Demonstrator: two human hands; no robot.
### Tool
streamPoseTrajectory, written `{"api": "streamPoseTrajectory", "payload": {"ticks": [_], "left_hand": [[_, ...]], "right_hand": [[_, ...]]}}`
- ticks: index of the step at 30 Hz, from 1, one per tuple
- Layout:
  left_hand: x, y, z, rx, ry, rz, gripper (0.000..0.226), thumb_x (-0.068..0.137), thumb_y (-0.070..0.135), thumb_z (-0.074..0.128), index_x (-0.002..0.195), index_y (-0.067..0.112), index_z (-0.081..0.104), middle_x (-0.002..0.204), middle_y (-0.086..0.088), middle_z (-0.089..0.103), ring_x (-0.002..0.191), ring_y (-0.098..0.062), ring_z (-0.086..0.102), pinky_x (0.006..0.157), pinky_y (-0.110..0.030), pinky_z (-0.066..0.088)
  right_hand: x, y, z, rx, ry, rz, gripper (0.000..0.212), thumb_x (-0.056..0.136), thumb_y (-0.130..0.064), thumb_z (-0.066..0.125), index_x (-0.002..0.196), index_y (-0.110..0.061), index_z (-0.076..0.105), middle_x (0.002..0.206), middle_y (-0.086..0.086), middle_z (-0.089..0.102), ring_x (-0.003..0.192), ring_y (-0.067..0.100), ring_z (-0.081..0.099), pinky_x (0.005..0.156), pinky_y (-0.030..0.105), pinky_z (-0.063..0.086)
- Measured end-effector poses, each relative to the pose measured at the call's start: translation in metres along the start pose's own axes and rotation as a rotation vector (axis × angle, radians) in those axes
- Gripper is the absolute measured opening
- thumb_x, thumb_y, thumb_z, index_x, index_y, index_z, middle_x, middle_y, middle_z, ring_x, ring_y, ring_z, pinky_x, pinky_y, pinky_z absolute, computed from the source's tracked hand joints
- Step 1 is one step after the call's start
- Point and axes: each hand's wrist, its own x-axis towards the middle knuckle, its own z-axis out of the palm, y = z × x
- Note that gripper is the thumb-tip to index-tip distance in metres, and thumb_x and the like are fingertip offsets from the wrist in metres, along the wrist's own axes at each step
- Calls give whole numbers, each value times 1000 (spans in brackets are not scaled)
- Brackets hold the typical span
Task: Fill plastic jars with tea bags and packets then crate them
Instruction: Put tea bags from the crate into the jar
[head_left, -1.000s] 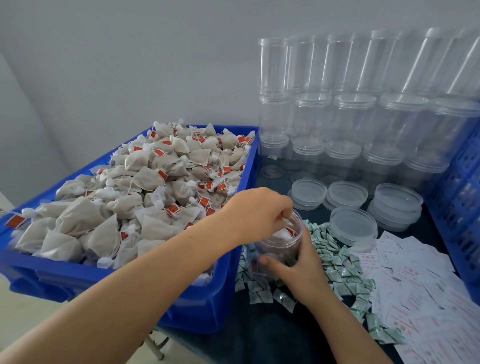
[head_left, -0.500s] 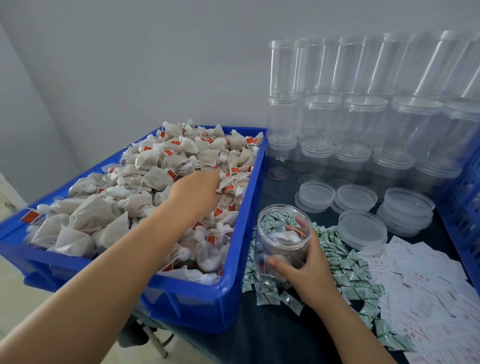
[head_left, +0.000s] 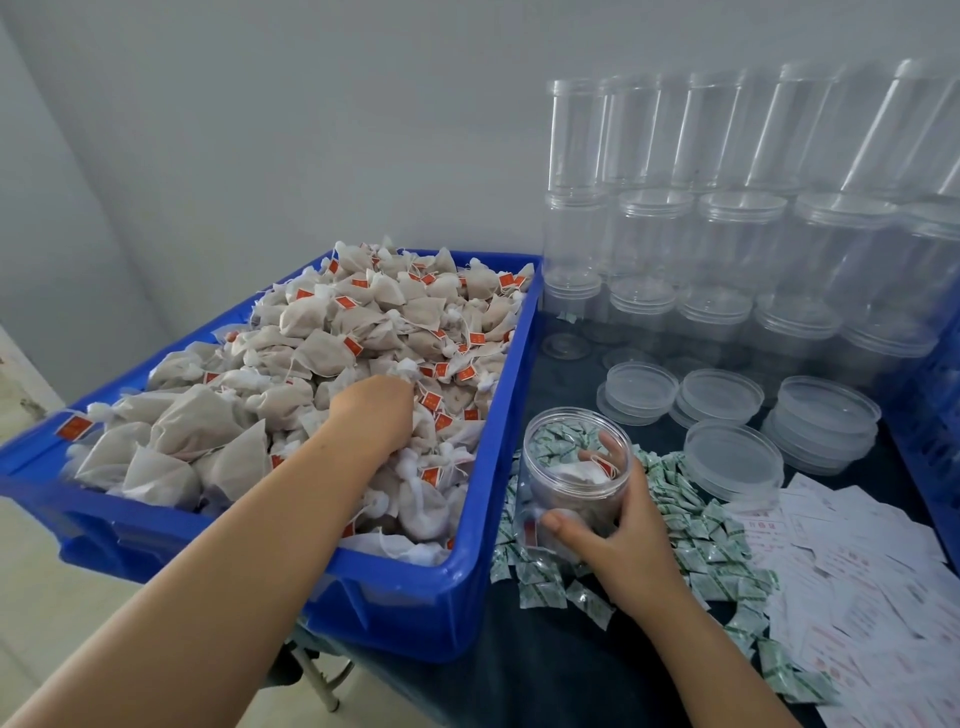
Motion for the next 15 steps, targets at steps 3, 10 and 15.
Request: {"api": "streamPoseTrajectory", "payload": {"ticks": [3,10,15], "left_hand": [[2,-2,2,6,17,8,30,92,4,47,120,11,55,117,-7,59,104,-25,58,71,-30,42],[4,-6,1,-54,23,32,25,92,7,49,116,8,56,111,-9,60,101,-26,59,78,-33,48],[1,-6,-1,-185,86,60,22,91,10,51,110,10,61,107,-8,62,93,-25,60,78,-35,52]], "right_hand": [[0,0,0,5,-1,-1,78,52,-49,87,109,-79,43,111,-45,58,103,-17,59,71,3,49],[0,1,0,8,2,1,80,51,-50,88,110,-79,42,111,-44,57,105,-16,59,73,3,49],[0,0,0,5,5,0,80,52,-49,87,110,-79,42,111,-45,57,104,-17,58,72,2,48]]}}
